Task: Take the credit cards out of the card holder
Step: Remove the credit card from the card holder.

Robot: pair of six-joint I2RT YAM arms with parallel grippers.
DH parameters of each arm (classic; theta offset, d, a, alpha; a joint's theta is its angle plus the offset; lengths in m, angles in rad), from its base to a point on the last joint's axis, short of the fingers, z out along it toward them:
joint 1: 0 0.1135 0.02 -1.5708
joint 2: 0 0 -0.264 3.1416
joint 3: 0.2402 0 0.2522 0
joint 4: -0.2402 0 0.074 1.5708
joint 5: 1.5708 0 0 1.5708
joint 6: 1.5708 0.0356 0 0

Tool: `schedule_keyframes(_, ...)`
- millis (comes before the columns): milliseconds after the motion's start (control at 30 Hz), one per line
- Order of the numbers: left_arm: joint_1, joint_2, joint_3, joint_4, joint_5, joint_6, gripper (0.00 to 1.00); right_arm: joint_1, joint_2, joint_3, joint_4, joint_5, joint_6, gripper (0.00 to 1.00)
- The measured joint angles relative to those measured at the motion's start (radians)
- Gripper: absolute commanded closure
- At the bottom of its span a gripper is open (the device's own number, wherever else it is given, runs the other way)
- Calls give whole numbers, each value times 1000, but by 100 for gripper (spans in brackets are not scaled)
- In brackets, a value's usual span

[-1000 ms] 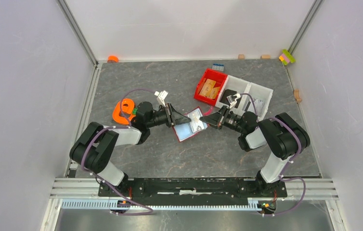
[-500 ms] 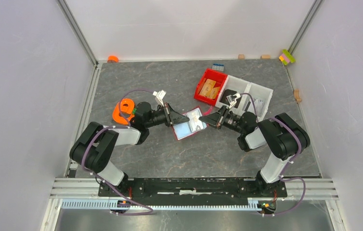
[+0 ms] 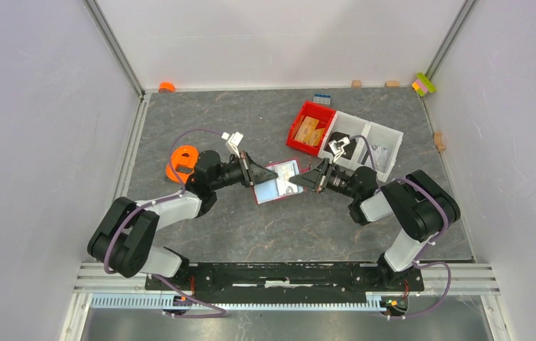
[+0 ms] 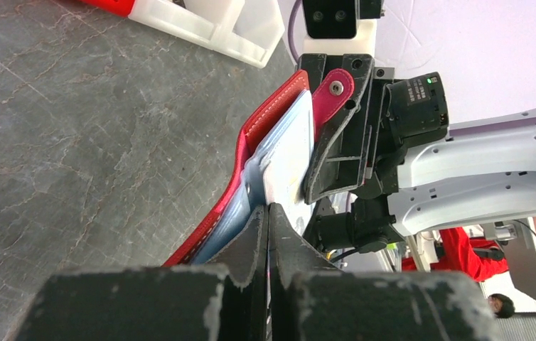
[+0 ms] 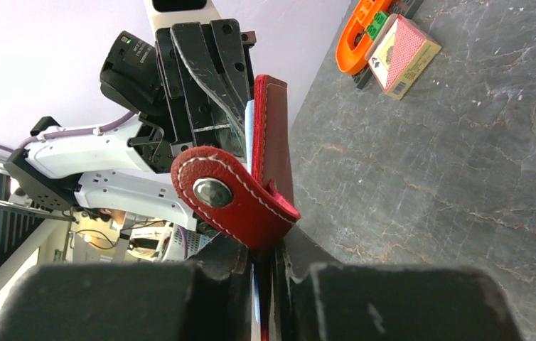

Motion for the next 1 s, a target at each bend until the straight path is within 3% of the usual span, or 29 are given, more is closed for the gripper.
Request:
schedule_keyframes(133, -5, -23, 3, -59, -26, 31, 98, -7, 0, -7, -1, -2, -9, 86)
schedule_keyframes(467, -2, -62, 19, -251, -145, 107, 98, -59, -3, -39, -1, 2, 6, 87)
schedule_keyframes(567, -2, -61, 19, -254, -142, 111, 85, -61, -3, -42, -1, 2, 15, 87)
schedule_keyframes(700, -6, -15, 19, -137, -62, 88, 69, -62, -3, -45, -1, 2, 20, 87)
schedule_keyframes(1000, -39, 22, 21, -24, 23, 55, 59, -63, -3, -48, 0, 2, 20, 87)
